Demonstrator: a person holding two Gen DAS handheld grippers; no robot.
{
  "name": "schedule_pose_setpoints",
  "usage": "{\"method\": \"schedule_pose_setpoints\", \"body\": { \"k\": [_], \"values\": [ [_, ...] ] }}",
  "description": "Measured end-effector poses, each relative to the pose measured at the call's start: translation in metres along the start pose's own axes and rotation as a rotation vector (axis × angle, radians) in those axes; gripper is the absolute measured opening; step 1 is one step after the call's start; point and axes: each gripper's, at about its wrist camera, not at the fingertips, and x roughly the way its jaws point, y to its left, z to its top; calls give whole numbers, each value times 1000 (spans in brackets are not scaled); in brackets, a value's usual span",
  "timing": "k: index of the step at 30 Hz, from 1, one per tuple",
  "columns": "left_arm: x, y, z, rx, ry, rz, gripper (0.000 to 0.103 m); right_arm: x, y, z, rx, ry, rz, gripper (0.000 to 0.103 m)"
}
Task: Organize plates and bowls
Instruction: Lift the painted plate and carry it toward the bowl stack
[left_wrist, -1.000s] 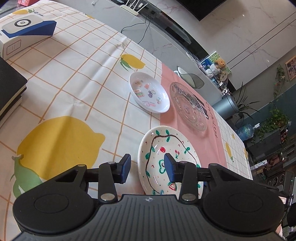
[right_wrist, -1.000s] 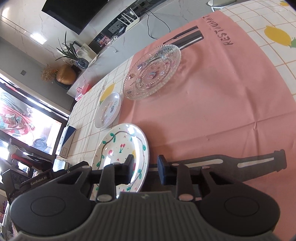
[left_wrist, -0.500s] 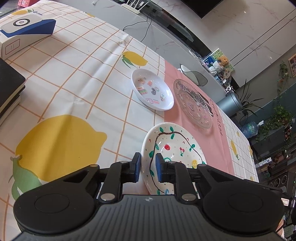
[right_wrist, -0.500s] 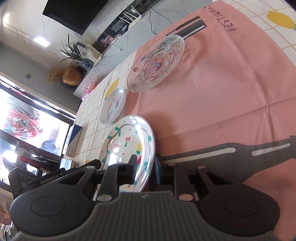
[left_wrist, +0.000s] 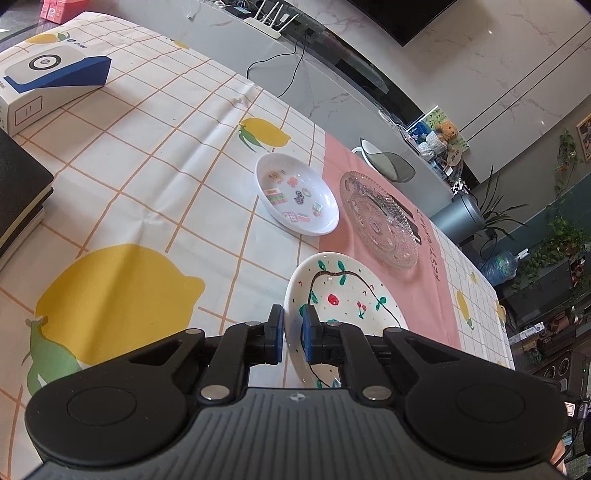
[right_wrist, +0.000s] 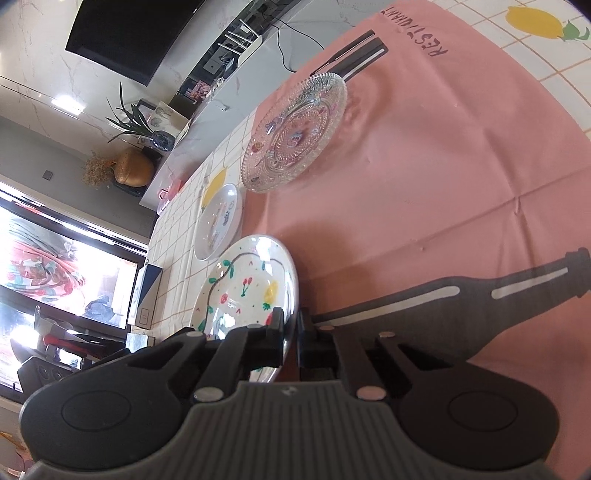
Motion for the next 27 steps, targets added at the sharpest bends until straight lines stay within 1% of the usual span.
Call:
{"method": "schedule_pose_setpoints", "body": {
  "k": [6,13,23,27],
  "values": [
    [-5,-21,6,26,-5,-6,11,-9,-3,3,21,-10,3,5],
    [-14,-53,15,73,-32,-19,11,-32,-11,4,61,-47,37,5],
    [-29,-94,9,107,-48,-47,11,-78,-18,4,82,-103,91,5],
    [-34,-118,4,129,-50,-60,11,-101,-26,3,100,-125,117,5]
  ]
}}
